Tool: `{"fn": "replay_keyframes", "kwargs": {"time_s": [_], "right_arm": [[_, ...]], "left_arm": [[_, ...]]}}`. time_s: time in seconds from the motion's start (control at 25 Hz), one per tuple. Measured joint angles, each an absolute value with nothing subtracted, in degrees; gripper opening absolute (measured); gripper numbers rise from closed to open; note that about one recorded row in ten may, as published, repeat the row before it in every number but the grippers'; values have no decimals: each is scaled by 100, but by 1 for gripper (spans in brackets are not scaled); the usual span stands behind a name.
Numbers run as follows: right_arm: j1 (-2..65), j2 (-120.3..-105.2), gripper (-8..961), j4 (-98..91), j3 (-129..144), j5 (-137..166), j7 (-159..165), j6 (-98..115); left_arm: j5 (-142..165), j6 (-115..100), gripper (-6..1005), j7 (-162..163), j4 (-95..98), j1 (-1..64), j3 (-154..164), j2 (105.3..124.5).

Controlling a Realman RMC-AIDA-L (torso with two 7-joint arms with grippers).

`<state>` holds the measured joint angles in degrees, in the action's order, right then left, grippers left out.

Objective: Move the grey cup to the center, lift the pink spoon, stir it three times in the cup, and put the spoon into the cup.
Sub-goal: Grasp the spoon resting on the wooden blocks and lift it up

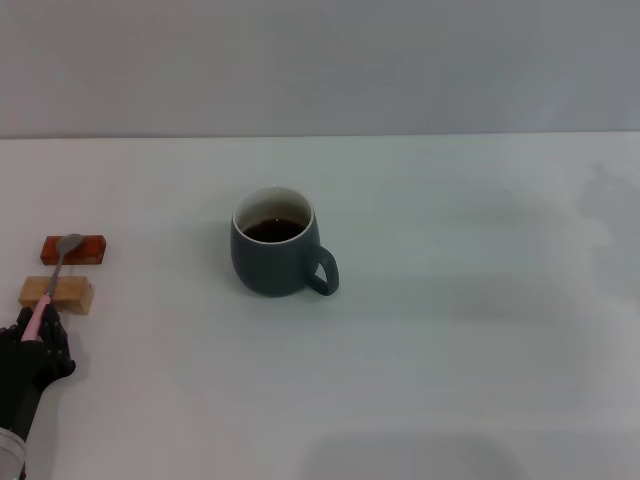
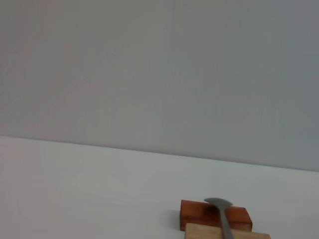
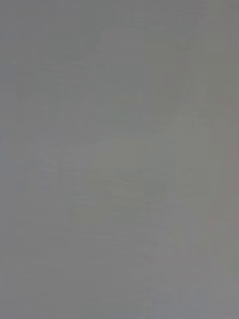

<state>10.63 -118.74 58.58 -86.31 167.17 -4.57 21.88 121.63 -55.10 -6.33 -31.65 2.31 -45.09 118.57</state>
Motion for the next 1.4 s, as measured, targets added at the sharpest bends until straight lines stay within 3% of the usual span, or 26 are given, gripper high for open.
{"fn": "replay_keyframes", "kwargs": {"time_s": [1.4], "right_arm": [[1063,-11874,-1,5898,-8622,16717,-457,2188]], "left_arm": [[12156,-5562,147,-625,-3248,213,-4541,11864]]}}
